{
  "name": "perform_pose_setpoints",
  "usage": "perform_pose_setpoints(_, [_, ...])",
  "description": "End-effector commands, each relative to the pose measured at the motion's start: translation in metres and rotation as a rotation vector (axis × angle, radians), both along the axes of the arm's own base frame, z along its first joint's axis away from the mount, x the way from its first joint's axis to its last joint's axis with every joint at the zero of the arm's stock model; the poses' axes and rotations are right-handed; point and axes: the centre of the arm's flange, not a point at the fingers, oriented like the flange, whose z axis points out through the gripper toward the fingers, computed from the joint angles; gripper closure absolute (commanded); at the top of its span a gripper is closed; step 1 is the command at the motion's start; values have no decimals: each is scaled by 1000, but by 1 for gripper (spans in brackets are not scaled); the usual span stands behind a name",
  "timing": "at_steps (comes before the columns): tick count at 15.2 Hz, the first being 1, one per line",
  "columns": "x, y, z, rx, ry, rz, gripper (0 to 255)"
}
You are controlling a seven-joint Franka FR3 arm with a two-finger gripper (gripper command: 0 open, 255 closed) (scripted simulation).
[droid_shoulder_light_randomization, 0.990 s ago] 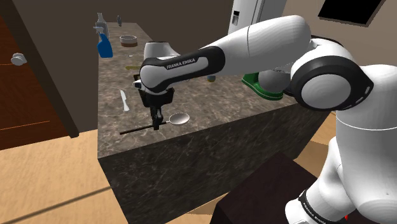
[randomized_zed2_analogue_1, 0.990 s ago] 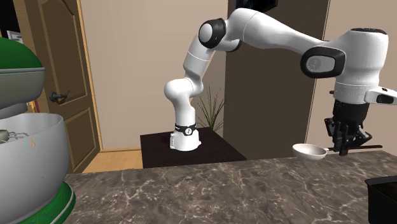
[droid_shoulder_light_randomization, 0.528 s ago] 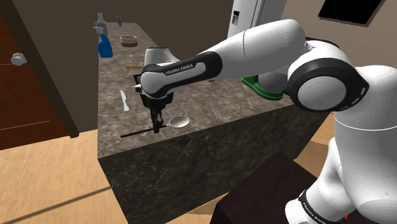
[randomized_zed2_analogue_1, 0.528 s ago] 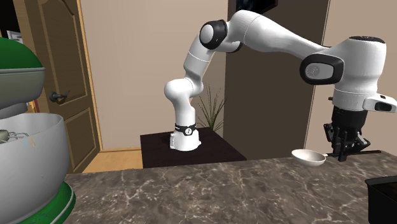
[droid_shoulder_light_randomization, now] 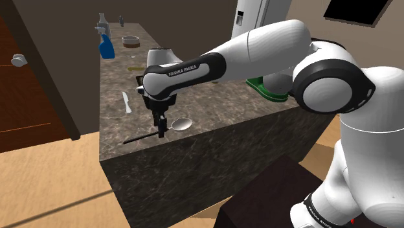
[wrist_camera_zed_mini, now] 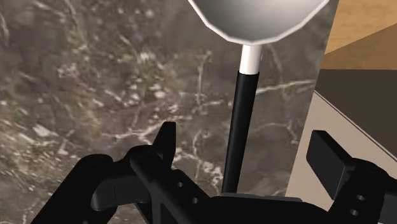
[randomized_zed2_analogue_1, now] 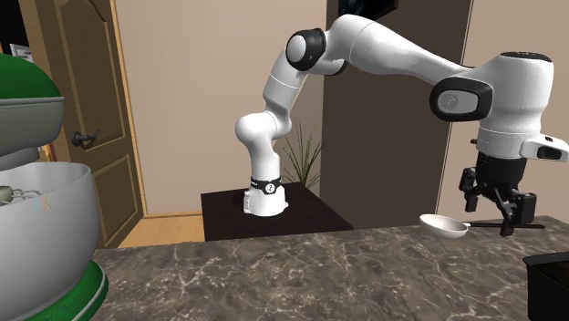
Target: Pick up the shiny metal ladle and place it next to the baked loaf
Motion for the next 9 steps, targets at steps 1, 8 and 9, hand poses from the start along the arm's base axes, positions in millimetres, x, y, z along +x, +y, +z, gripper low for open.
perform_pose_setpoints(1, [0, 0, 0, 0, 0, 0, 0])
perform_pose_setpoints(8, [4, -6, 49, 0, 0, 0, 0])
perform_pose_setpoints(9, [4, -6, 49, 0, 0, 0, 0])
